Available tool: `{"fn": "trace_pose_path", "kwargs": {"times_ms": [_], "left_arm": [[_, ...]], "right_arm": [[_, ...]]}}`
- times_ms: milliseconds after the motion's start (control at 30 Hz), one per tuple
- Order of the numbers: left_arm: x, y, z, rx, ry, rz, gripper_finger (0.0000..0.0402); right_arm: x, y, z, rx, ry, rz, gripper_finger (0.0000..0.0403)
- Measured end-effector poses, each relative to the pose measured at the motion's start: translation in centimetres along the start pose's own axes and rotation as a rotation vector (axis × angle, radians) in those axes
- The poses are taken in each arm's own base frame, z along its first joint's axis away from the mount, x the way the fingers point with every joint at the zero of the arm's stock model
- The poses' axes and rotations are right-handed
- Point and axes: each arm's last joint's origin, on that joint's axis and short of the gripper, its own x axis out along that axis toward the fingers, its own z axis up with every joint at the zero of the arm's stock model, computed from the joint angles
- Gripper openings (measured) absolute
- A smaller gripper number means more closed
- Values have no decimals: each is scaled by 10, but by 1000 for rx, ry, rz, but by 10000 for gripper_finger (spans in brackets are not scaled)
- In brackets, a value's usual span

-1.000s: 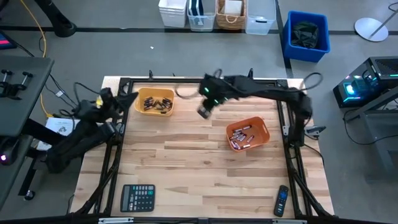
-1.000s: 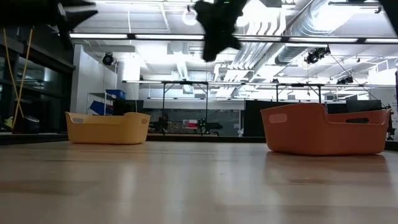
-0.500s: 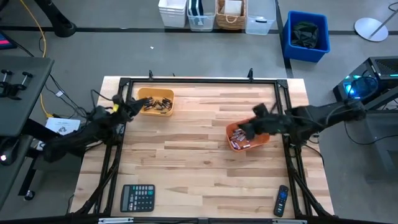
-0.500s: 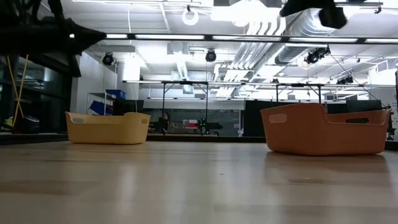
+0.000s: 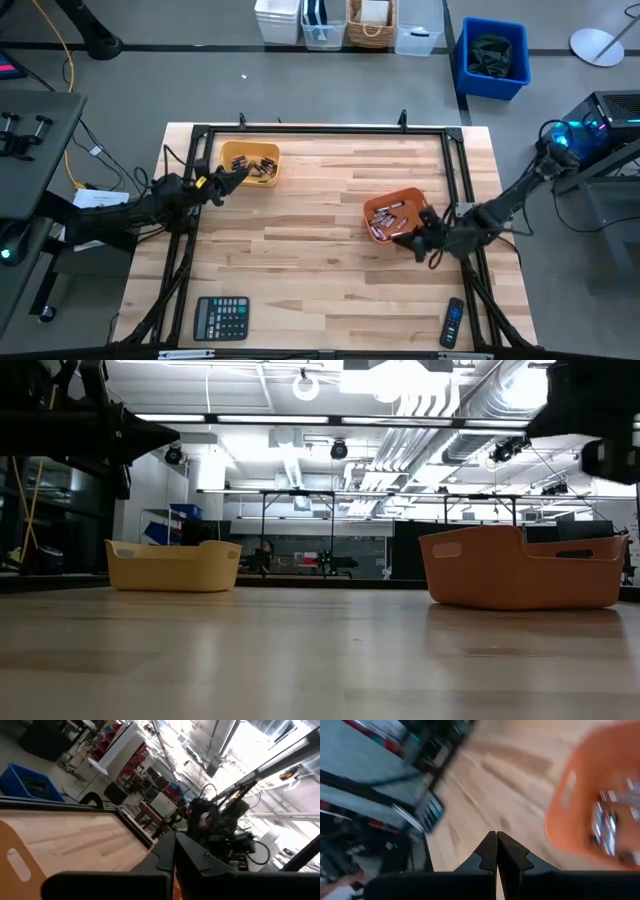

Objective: Sort batteries
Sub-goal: Return to Home Position

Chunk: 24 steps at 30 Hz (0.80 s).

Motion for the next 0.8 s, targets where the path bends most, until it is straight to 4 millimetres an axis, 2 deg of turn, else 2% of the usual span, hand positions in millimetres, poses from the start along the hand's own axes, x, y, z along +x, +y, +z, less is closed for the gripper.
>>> {"fn": "trace_pose_path", "kwargs": {"times_ms": [100, 233, 333, 433, 533, 700, 800], "left_arm": [[0, -3, 3, -8, -10, -10, 0], [0, -3, 4, -7, -7, -8, 0], [0, -3, 3, -7, -2, -6, 0], [0, -3, 3, -6, 0, -4, 0], [0, -3, 3, -7, 0, -4, 0], [0, -3, 3, -6, 1, -2, 0], [0, -3, 3, -6, 3, -2, 0]], "right_arm": [[7, -12, 6, -48, -116, 95, 0], [20, -25, 32, -235, -191, 138, 0], [28, -38, 51, -396, -177, 125, 0], [34, -56, 59, -454, -122, 119, 0], [36, -74, 56, -477, -89, 164, 0], [32, -100, 45, -476, -247, 272, 0], [33, -106, 42, -462, -220, 223, 0]]}}
